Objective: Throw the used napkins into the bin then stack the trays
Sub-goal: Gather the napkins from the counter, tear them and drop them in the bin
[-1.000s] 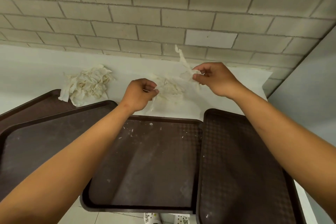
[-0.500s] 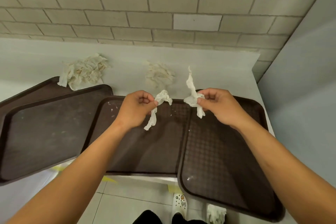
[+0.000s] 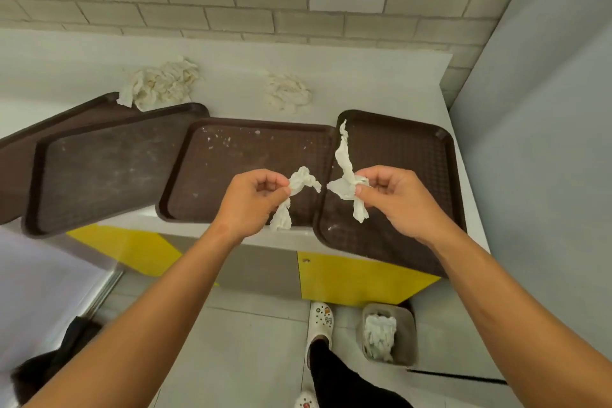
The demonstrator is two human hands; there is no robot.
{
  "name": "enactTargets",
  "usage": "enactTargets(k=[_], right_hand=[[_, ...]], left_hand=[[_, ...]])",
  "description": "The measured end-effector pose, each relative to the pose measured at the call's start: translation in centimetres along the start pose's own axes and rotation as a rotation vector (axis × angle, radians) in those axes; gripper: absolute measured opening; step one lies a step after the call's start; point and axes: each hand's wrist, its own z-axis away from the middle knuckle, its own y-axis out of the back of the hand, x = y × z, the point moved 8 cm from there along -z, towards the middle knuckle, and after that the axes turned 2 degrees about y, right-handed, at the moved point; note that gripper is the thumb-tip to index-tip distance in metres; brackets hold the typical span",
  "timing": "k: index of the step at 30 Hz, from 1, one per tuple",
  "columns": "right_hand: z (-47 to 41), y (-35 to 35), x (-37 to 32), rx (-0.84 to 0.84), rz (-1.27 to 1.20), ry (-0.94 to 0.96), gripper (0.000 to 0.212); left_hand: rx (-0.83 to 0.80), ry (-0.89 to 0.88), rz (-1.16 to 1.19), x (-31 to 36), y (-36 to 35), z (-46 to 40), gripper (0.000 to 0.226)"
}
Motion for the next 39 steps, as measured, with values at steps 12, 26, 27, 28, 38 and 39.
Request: enactTargets(k=[12, 26, 27, 28, 38, 39], right_hand=[[11.5, -1.3, 3.1, -0.054, 0.040, -0.037, 0.020], [18.8, 3.0, 21.9, 0.005, 0.155, -0.408, 0.013], [19.1, 3.3, 23.1, 0.022, 0.164, -0.427, 0.014], [19.4, 3.5, 24.2, 0.043, 0.171, -0.447, 0.013], [21.9, 5.2, 43.0, 0.196, 0.276, -0.688, 0.011], [21.9, 5.2, 44.9, 0.205, 0.293, -0.696, 0.011]], left_hand=[[-0.030, 0.078, 0.086, -4.6, -4.1, 10.9, 0.008], [-0.051, 0.380, 0.099, -16.9, -15.0, 14.5, 0.009], [-0.048, 0.391, 0.084, -17.8, -15.9, 14.5, 0.008], [-0.047, 0.398, 0.068, -18.5, -16.9, 14.4, 0.008], [-0.082, 0.534, 0.077, -32.4, -27.4, 11.9, 0.007], [-0.081, 0.540, 0.077, -33.9, -28.2, 11.5, 0.006]])
